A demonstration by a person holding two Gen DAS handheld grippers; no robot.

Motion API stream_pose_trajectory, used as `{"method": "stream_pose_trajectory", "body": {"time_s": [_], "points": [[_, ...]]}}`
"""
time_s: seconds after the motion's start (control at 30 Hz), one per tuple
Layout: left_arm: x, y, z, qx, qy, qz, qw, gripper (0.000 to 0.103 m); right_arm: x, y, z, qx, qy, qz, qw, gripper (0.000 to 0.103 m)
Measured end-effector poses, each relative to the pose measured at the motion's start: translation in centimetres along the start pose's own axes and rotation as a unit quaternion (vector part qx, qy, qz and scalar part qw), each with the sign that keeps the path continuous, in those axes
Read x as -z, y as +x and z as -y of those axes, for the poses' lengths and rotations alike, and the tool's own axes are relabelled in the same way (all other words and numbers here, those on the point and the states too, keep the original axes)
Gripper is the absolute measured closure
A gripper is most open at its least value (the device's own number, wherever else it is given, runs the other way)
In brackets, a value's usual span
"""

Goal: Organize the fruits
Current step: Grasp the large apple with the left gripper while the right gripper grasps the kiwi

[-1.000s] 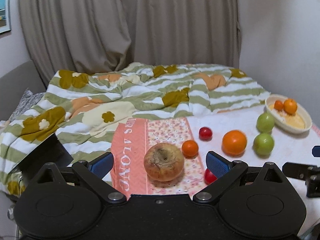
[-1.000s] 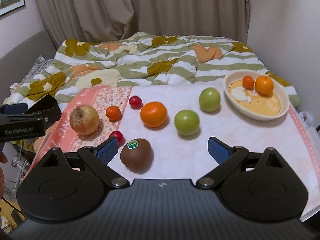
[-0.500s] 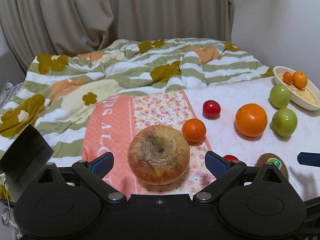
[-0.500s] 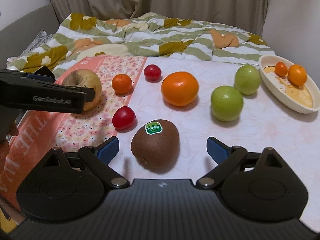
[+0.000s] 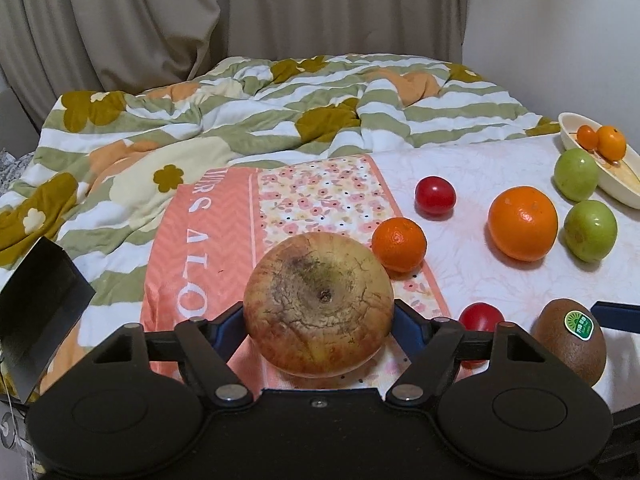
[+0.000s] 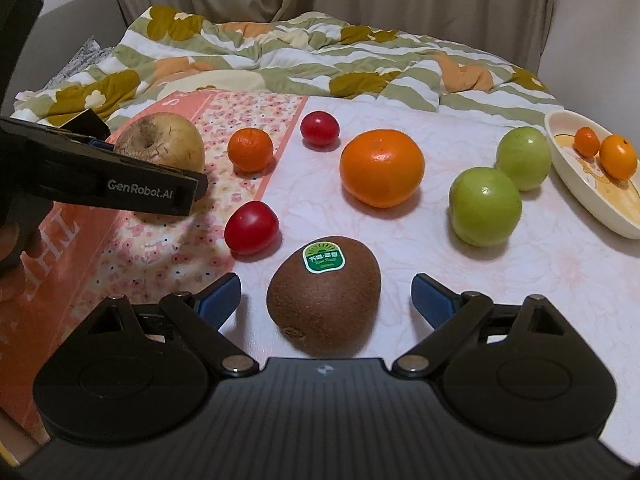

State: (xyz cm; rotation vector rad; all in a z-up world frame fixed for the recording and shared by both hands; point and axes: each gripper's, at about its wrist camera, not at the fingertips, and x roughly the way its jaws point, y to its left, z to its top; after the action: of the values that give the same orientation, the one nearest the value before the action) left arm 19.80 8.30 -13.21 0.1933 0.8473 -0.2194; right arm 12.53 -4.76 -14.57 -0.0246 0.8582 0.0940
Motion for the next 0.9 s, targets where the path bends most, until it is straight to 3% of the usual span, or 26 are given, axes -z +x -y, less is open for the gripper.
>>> {"method": "stream_pose_trajectory", "body": {"time_s": [0.4, 0.57, 0.63, 0.9], "points": [[0.3, -0.2, -0.6, 0.011, -0.002, 0.002, 0.9999, 0.025, 0.1, 0.5, 0.2, -0.001, -0.005, -0.002, 1.0, 0.008], [0.8, -0.6, -0.8, 0.012, -0.009, 0.002, 0.9999, 0.025, 0.1, 0.4, 0.0, -0.003, -0.009, 0.006, 1.0, 0.027], [1.0, -0.8, -0.8, 0.015, -0.01, 0.001, 0.9998, 0.025, 0.1, 0.2, 0.0, 0.0, -0.009, 0.011, 1.0, 0.03], [1.7, -2.6, -0.7, 0.024, -0.012, 0.013, 0.9996, 0.025, 0.5, -0.7, 0.4, 0.0, -0.002, 0.021, 1.0, 0.031]]}}
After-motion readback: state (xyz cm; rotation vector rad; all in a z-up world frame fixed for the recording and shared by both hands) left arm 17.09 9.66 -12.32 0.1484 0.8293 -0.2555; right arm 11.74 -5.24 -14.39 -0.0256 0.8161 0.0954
